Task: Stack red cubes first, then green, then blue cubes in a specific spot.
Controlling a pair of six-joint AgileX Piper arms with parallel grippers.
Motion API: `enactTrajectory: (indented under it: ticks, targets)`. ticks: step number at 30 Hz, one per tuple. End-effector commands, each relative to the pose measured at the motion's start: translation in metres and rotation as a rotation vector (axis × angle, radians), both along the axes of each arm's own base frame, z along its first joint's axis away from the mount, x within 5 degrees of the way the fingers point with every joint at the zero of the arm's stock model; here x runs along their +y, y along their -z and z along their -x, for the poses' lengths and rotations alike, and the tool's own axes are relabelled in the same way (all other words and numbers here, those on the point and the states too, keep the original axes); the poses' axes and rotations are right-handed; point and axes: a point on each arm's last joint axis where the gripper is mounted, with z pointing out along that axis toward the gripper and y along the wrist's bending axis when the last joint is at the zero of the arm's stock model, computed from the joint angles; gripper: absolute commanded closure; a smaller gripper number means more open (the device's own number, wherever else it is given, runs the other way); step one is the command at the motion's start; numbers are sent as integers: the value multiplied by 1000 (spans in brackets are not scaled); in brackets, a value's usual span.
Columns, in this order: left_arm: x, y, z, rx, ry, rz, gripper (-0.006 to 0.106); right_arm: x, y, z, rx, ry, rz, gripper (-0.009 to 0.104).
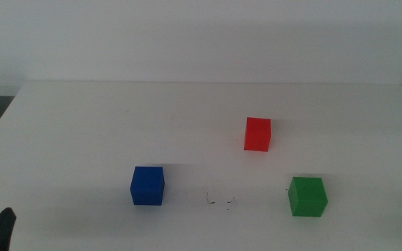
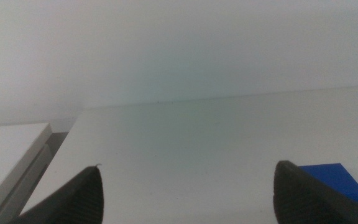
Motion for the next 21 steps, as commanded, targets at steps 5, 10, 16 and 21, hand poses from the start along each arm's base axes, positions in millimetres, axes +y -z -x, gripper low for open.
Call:
enactTrajectory:
  ticks: [5, 10, 16, 21]
  targets:
    - [0, -1, 0, -17, -3, 3, 7, 0, -1, 0, -23, 3, 8, 12]
    - [0, -1, 0, -17, -3, 3, 7, 0, 0, 0, -15, 2, -5, 12]
    - [0, -1, 0, -17, -3, 3, 7, 1, -1, 0, -18, -2, -47, 12]
    - [0, -1, 0, -17, -3, 3, 7, 2, -7, -1, -26, -5, -99, 12]
